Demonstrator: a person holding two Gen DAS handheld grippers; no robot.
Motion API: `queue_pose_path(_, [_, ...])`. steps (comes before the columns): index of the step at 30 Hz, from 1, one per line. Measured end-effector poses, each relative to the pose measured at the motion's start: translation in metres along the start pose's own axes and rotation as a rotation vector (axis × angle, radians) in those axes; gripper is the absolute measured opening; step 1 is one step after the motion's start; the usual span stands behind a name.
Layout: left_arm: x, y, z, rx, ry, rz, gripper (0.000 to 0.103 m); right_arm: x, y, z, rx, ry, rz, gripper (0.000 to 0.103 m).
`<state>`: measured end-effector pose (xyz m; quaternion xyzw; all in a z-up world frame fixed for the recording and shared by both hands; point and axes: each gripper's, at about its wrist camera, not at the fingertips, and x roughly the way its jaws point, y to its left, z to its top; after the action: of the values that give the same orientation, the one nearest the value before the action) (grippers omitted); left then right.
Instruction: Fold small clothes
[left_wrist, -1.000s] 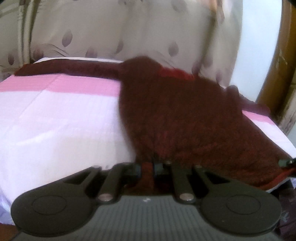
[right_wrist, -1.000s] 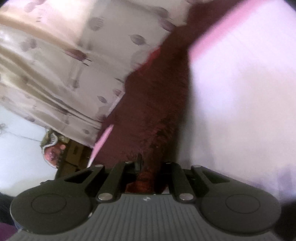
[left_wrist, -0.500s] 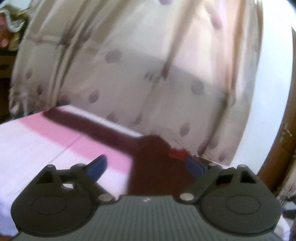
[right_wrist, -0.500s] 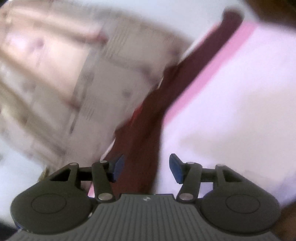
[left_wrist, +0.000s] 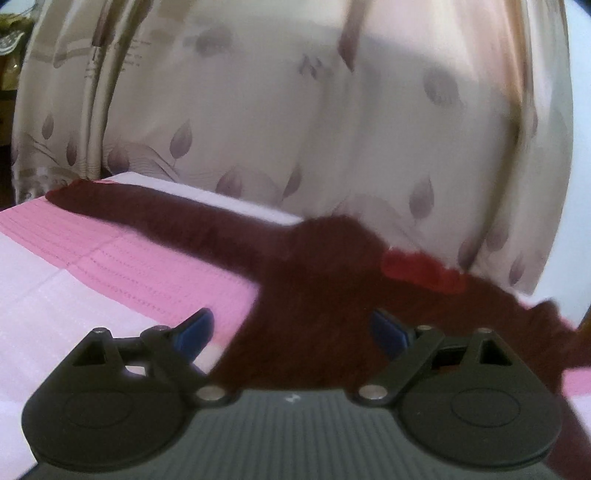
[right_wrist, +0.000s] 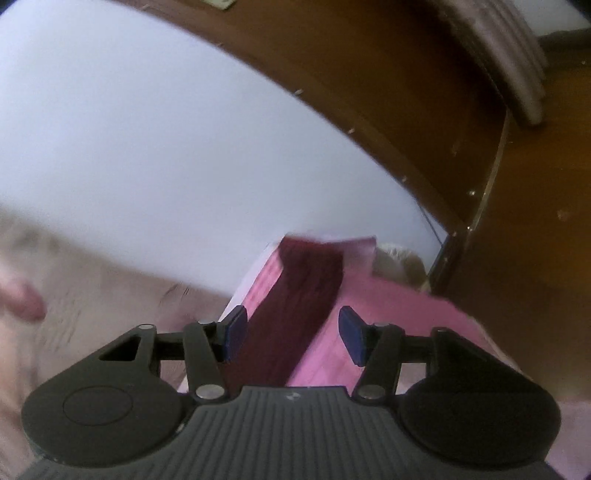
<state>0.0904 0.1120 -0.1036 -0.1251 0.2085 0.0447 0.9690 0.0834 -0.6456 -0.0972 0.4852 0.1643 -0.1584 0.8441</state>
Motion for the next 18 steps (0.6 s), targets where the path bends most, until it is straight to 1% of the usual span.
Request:
queue_pose_path(1, [0.004, 0.002, -0.002, -0.009, 0.034, -0.012, 0.092, 0.010, -0.004, 0.004, 0.015, -0.002, -0.006, 0.062])
queue_pose_path(2, [0.008, 0.005, -0.003, -0.038, 0.070, -0.039, 0.092, 0.019, -0.006, 0.006, 0.029, 0.006, 0.006, 0.063])
queue_pose_path(3, [0.010, 0.009, -0.004, -0.063, 0.087, -0.058, 0.092, 0.034, 0.001, 0.003, 0.038, 0.020, 0.008, 0.065])
queue_pose_path(6, [0.016, 0.021, -0.006, -0.141, 0.116, -0.059, 0.092, 0.064, 0.002, 0.005, 0.030, 0.048, 0.001, 0.066])
queue_pose_path(8, [0.016, 0.029, -0.008, -0.193, 0.106, -0.065, 0.092, 0.082, 0.006, 0.006, 0.024, 0.067, -0.022, 0.066])
queue_pose_path(9, [0.016, 0.031, -0.009, -0.213, 0.104, -0.065, 0.092, 0.089, 0.008, 0.006, 0.022, 0.079, -0.027, 0.050])
queue_pose_path(10, [0.016, 0.033, -0.010, -0.226, 0.104, -0.060, 0.092, 0.092, 0.012, 0.005, -0.002, 0.082, -0.052, 0.028])
queue_pose_path(11, [0.016, 0.034, -0.010, -0.237, 0.109, -0.056, 0.092, 0.093, 0.016, 0.007, -0.033, 0.082, -0.068, 0.014])
queue_pose_path(12, [0.016, 0.036, -0.010, -0.247, 0.108, -0.060, 0.092, 0.090, 0.019, 0.007, -0.049, 0.070, -0.045, 0.015])
queue_pose_path(13, [0.015, 0.037, -0.011, -0.255, 0.103, -0.063, 0.093, 0.081, 0.022, 0.007, -0.060, 0.030, -0.005, 0.015])
queue_pose_path(14, [0.014, 0.038, -0.011, -0.259, 0.101, -0.065, 0.093, 0.066, 0.022, 0.008, -0.044, -0.029, 0.059, 0.015])
queue_pose_path(15, [0.014, 0.039, -0.011, -0.263, 0.099, -0.067, 0.093, 0.049, 0.019, 0.008, -0.008, -0.100, 0.154, 0.014])
queue_pose_path(16, [0.014, 0.039, -0.011, -0.266, 0.098, -0.069, 0.093, 0.036, 0.016, 0.009, -0.003, -0.142, 0.159, 0.013])
queue_pose_path(17, [0.014, 0.039, -0.010, -0.267, 0.098, -0.072, 0.093, 0.031, 0.013, 0.010, -0.014, -0.137, 0.108, 0.013])
queue_pose_path(18, [0.014, 0.039, -0.010, -0.269, 0.098, -0.075, 0.093, 0.031, 0.005, 0.008, -0.017, -0.110, 0.039, 0.013])
